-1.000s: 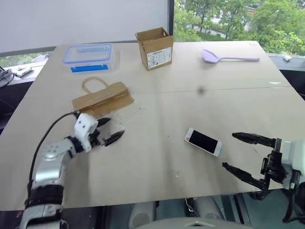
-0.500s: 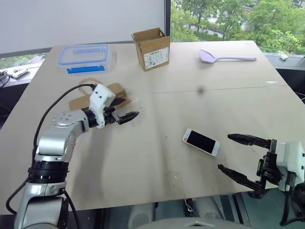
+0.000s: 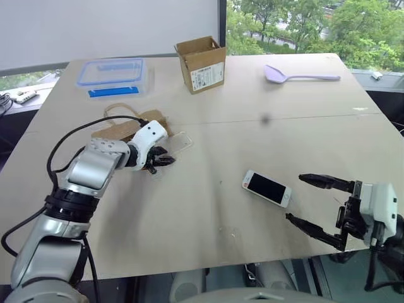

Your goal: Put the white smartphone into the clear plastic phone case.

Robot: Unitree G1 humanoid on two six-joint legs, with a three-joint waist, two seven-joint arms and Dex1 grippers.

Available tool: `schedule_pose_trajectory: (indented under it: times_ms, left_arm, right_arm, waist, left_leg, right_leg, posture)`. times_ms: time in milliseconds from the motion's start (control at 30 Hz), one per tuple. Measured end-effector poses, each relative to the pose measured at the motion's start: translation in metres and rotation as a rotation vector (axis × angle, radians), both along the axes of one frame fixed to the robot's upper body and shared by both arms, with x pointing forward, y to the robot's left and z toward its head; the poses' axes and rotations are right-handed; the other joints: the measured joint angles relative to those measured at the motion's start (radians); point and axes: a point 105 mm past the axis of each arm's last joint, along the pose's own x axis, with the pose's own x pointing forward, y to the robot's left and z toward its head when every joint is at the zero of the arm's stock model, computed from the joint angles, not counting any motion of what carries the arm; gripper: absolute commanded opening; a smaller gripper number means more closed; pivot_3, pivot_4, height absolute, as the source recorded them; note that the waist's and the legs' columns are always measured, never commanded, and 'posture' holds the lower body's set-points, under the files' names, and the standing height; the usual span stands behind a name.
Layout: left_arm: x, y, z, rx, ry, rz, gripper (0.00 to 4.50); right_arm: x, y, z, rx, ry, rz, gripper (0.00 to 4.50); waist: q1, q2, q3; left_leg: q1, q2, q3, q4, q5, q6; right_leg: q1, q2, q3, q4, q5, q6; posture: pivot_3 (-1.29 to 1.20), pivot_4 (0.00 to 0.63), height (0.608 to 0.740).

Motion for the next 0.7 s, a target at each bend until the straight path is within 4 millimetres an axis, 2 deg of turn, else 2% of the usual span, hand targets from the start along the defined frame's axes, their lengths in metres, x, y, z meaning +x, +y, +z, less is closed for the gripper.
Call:
schedule_pose_trajectory:
  times_ms: [33, 133, 267, 433, 567, 600, 633, 700]
  left_arm:
    - [-0.003, -0.001, 0.001, -0.026, 0.035, 0.028, 0.03]
    - [-0.012, -0.008, 0.002, -0.136, 0.150, 0.106, 0.03]
    - [-0.028, -0.041, 0.006, -0.324, 0.335, 0.147, 0.03]
    - [-0.014, -0.060, 0.033, -0.445, 0.295, 0.163, 0.03]
    - [-0.015, -0.083, 0.030, -0.451, 0.296, 0.144, 0.03]
    - [-0.016, -0.089, 0.028, -0.450, 0.299, 0.140, 0.54]
    - [-0.018, -0.093, 0.026, -0.451, 0.303, 0.135, 0.79]
    - [-0.022, -0.099, 0.022, -0.457, 0.315, 0.121, 1.75]
  right_arm:
    - [0.000, 0.000, -0.001, 0.001, 0.001, -0.008, 4.50]
    - [-0.001, -0.001, -0.002, 0.003, 0.006, -0.021, 4.50]
    - [-0.002, 0.001, -0.003, 0.000, -0.003, -0.029, 4.50]
    - [-0.001, 0.005, -0.003, -0.002, -0.011, -0.025, 4.50]
    - [0.000, 0.007, -0.002, 0.001, -0.020, -0.014, 4.50]
    - [0.000, 0.007, -0.002, 0.000, -0.023, -0.013, 4.50]
    - [0.001, 0.008, -0.002, 0.001, -0.023, -0.011, 4.50]
    - [0.001, 0.008, -0.002, 0.004, -0.022, -0.010, 4.50]
  waist:
    - [-0.001, 0.000, 0.000]
    - [0.000, 0.000, 0.000]
    - [0.005, -0.003, 0.002]
    - [0.001, -0.003, 0.002]
    - [0.000, -0.003, 0.002]
    - [0.000, -0.003, 0.002]
    - [0.001, -0.003, 0.002]
    - [0.001, -0.003, 0.002]
  left_leg:
    - [0.000, 0.000, 0.000, 0.000, 0.000, 0.000]
    - [-0.001, 0.000, 0.000, 0.000, 0.000, 0.000]
    - [-0.002, -0.001, -0.002, 0.001, 0.000, 0.000]
    - [-0.001, -0.001, -0.002, 0.001, 0.000, 0.000]
    - [-0.001, -0.001, -0.002, 0.001, 0.000, 0.000]
    - [-0.001, -0.001, -0.002, 0.001, 0.000, 0.000]
    - [-0.001, -0.001, -0.002, 0.001, 0.000, 0.000]
    - [-0.001, -0.001, -0.002, 0.001, 0.000, 0.000]
  right_leg:
    - [0.000, 0.000, 0.000, 0.000, 0.000, 0.000]
    - [0.000, 0.000, 0.000, 0.000, 0.000, 0.001]
    - [0.000, -0.001, -0.002, 0.000, -0.001, 0.002]
    - [0.000, -0.001, -0.001, 0.002, -0.001, 0.002]
    - [0.000, -0.001, 0.000, 0.002, 0.001, 0.005]
    - [0.000, -0.001, 0.000, 0.002, 0.001, 0.005]
    - [0.000, -0.001, 0.000, 0.002, 0.001, 0.005]
    - [0.000, -0.001, 0.000, 0.003, 0.001, 0.005]
  posture:
    - [0.00, 0.150, 0.740]
    - [0.00, 0.150, 0.740]
    - [0.00, 0.150, 0.740]
    - [0.00, 0.150, 0.740]
    - [0.00, 0.150, 0.740]
    - [0.00, 0.150, 0.740]
    - [0.00, 0.150, 0.740]
    - [0.00, 0.150, 0.740]
